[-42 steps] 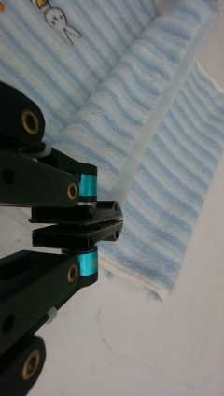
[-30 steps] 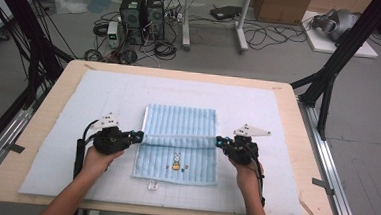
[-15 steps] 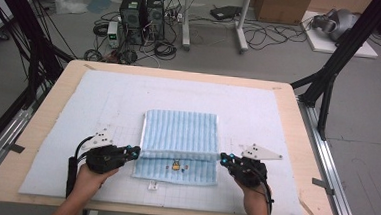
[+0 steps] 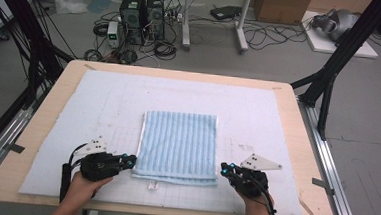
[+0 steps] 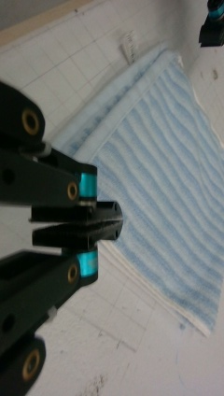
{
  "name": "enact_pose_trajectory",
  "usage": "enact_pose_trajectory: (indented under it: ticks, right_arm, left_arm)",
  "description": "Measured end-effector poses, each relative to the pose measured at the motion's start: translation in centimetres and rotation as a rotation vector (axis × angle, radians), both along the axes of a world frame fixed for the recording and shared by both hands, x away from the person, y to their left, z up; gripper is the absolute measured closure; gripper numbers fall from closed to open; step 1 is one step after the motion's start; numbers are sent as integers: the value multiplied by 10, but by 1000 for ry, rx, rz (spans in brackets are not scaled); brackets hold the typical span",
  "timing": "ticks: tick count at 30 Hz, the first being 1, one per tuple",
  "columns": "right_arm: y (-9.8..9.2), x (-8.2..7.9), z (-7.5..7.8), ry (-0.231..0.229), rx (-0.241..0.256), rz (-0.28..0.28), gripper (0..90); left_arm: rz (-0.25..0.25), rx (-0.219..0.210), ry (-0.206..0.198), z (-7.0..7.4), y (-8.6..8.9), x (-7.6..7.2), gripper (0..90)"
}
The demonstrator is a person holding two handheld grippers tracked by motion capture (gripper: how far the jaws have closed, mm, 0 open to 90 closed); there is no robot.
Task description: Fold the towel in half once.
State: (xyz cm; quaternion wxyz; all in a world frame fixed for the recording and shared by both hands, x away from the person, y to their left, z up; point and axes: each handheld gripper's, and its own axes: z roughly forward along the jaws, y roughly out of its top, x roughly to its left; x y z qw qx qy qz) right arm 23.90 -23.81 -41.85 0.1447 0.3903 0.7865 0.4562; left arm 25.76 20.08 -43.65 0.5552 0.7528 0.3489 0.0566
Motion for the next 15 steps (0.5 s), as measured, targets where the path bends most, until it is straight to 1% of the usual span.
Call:
enact_pose_trajectory:
  ticks: [1,2,3,5,7,8,10,12,13,15]
  right_arm:
    - [3,1,-1,2,-9,9,771]
    - [7,1,-2,2,-33,13,749]
    - [11,2,-4,5,-52,17,711]
    - [17,4,-7,7,-81,27,696]
    - [21,4,-8,9,-82,52,687]
    - [22,3,-8,10,-84,67,673]
    - [24,3,-10,14,-82,89,639]
    - [26,5,-12,22,-89,90,608]
    - [27,6,-14,28,-94,84,590]
    - [29,10,-19,48,-99,77,589]
  left_arm:
    - [4,-4,1,1,0,0,812]
    - [10,-3,-5,2,1,0,804]
    - [23,-1,-8,2,1,1,775]
    - [52,13,-15,3,1,3,730]
    - [81,32,-22,3,1,5,673]
    - [87,38,-20,2,0,5,650]
    - [106,66,-10,-1,-3,7,604]
    - [131,94,6,-4,-7,11,550]
    - [143,111,14,-5,-9,12,547]
    - [158,129,36,-7,-12,15,533]
